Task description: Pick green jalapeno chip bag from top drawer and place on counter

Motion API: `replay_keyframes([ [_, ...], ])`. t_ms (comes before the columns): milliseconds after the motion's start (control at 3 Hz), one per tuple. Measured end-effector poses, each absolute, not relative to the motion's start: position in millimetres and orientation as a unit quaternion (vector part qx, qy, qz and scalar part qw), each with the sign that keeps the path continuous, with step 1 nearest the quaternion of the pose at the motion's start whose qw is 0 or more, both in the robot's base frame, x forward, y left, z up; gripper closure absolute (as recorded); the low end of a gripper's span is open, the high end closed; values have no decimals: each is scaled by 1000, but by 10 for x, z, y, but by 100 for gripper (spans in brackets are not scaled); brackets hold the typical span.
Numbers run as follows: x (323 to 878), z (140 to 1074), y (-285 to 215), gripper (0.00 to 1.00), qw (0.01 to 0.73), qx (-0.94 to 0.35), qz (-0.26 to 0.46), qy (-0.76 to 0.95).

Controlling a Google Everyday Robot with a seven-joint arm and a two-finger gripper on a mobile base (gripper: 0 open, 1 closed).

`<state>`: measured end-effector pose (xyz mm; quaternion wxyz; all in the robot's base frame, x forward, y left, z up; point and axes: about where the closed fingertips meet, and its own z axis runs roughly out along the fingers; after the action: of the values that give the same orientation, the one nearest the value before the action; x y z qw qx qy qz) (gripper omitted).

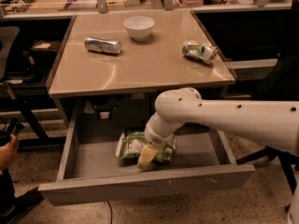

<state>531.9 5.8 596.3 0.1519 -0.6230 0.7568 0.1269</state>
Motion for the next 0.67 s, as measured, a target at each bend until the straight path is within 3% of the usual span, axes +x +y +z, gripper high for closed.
replay_keyframes([
  [667, 5318, 5964, 59, 66, 152, -623, 127, 757],
])
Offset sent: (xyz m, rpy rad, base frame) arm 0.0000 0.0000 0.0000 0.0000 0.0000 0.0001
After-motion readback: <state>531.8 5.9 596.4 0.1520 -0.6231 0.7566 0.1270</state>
